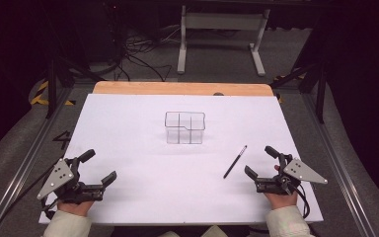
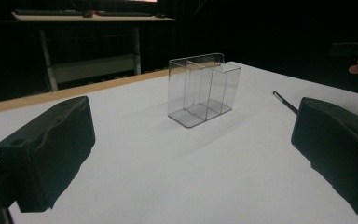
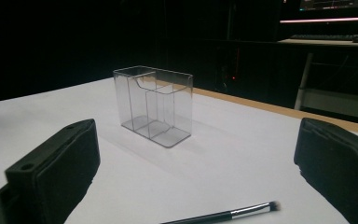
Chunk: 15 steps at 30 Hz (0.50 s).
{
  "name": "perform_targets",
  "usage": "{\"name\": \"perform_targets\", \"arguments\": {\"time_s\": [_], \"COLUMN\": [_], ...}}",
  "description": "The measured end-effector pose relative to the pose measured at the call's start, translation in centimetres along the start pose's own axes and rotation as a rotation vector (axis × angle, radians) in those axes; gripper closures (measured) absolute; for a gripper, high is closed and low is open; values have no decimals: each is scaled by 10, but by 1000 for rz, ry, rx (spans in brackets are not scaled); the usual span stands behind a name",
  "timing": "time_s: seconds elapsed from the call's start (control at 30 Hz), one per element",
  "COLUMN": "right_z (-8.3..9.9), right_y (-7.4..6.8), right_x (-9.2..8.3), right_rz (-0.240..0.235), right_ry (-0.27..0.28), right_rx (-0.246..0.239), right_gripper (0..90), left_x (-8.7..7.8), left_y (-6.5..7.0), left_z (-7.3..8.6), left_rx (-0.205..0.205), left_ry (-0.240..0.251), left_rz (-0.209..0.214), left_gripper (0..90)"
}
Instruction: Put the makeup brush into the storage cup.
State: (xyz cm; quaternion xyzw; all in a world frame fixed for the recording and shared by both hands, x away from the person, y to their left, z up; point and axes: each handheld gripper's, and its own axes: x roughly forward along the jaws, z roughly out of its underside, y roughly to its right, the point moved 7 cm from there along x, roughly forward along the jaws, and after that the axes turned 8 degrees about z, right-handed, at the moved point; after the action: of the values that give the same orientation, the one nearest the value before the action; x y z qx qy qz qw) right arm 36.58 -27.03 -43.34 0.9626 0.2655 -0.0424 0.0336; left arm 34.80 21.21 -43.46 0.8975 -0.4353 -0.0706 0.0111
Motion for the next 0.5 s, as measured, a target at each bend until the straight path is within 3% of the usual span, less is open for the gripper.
{"name": "perform_targets", "arguments": {"time_s": [0.1, 0.5], "right_z": [1, 2], "right_y": [0, -1], "right_x": [3, 5], "right_rz": [3, 15], "right_ry": [-13, -46], "right_rx": [-3, -27], "right_gripper": [4, 0], "left_x": [-1, 1], "left_y": [-4, -5], "left_z": [0, 1], "left_rx": [-27, -3], "left_ry": [21, 3], "left_rz": [3, -11], "left_gripper": [1, 1]}}
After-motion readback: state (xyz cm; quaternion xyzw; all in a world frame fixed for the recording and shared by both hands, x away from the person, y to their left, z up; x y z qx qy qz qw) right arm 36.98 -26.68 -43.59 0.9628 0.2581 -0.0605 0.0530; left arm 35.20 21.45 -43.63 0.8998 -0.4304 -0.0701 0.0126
